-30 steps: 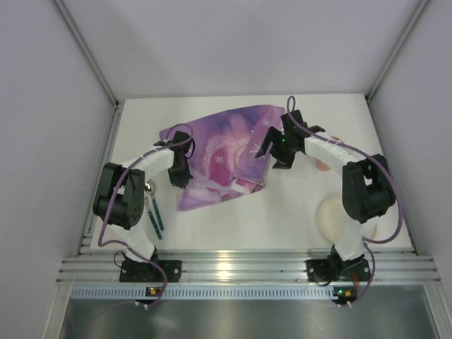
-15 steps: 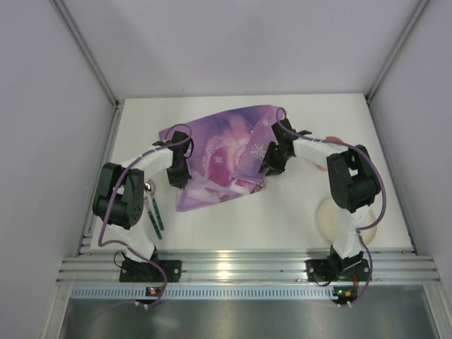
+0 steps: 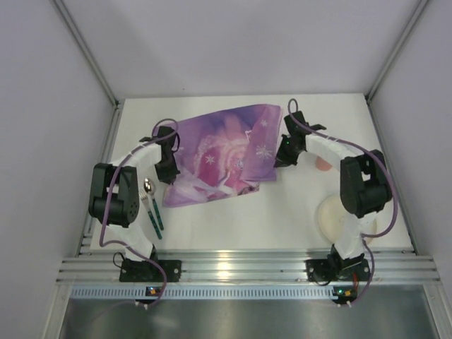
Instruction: Set the dinner table for one person
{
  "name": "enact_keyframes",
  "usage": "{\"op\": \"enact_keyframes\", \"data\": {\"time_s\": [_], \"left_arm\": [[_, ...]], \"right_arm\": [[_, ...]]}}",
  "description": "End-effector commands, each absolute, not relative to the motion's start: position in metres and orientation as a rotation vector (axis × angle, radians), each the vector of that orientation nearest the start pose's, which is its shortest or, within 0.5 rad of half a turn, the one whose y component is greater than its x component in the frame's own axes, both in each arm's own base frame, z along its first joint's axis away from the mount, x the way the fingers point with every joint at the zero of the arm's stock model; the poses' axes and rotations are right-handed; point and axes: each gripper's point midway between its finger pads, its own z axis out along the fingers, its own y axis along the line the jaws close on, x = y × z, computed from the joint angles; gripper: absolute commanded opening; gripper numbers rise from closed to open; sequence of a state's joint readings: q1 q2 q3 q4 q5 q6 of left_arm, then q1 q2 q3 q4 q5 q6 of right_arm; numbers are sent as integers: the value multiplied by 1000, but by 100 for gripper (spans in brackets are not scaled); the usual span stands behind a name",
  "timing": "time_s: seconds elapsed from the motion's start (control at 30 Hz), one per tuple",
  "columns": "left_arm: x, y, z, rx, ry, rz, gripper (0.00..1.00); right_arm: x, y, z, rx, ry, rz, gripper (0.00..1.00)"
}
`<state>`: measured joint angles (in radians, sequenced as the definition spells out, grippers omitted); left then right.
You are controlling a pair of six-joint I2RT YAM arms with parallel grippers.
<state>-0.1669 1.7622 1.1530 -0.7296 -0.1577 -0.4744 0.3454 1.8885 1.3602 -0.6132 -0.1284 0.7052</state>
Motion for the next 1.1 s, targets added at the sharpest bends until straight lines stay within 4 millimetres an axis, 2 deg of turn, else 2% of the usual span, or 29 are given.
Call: {"op": "enact_keyframes", "data": {"time_s": [0.0, 0.03, 0.07, 0.17, 0.37, 0.47, 0.5, 0.53, 0.57, 0.63, 0.67, 0.7, 0.77, 0.8, 0.87, 0.9, 0.97, 1.0, 1.07], "left_arm": [[336, -14, 50, -477, 2782, 189, 0], [338, -10, 52, -484, 2777, 193, 0], [340, -6, 53, -489, 2770, 197, 0], [343, -1, 53, -489, 2768, 199, 0], [335, 1, 46, -488, 2801, 222, 0], [331, 3, 48, -487, 2798, 235, 0], [331, 3, 49, -482, 2798, 229, 3], [331, 1, 51, -477, 2798, 218, 34], [332, 0, 55, -473, 2798, 202, 47], [337, -1, 69, -474, 2765, 184, 74], [340, -1, 80, -478, 2741, 178, 95], [344, -1, 89, -482, 2718, 169, 98], [354, -2, 118, -484, 2642, 142, 98], [357, -4, 127, -485, 2617, 119, 98], [367, -9, 148, -479, 2556, 65, 98], [374, -16, 154, -475, 2530, 2, 98], [384, -28, 153, -451, 2504, -86, 98], [388, -41, 148, -427, 2512, -159, 98], [398, -54, 138, -403, 2512, -193, 98]], "right_arm": [[358, 114, 88, 543, 2702, 304, 0], [345, 101, 80, 567, 2722, 263, 0], [341, 85, 84, 588, 2706, 239, 0], [328, 69, 77, 597, 2724, 187, 0], [312, 66, 58, 603, 2798, 151, 0], [303, 58, 52, 601, 2829, 78, 0], [301, 57, 53, 598, 2834, 66, 0], [297, 54, 53, 599, 2843, 47, 0], [296, 54, 57, 583, 2841, 45, 15], [295, 56, 68, 563, 2837, 62, 40], [296, 61, 80, 532, 2820, 88, 59], [304, 67, 98, 504, 2785, 123, 65], [301, 76, 130, 433, 2756, 165, 74], [312, 86, 160, 390, 2695, 238, 77], [311, 87, 198, 349, 2622, 272, 81], [320, 84, 225, 344, 2546, 262, 83], [325, 65, 246, 360, 2488, 201, 85], [331, 57, 259, 369, 2451, 183, 86], [340, 24, 255, 443, 2446, 58, 85]]}}
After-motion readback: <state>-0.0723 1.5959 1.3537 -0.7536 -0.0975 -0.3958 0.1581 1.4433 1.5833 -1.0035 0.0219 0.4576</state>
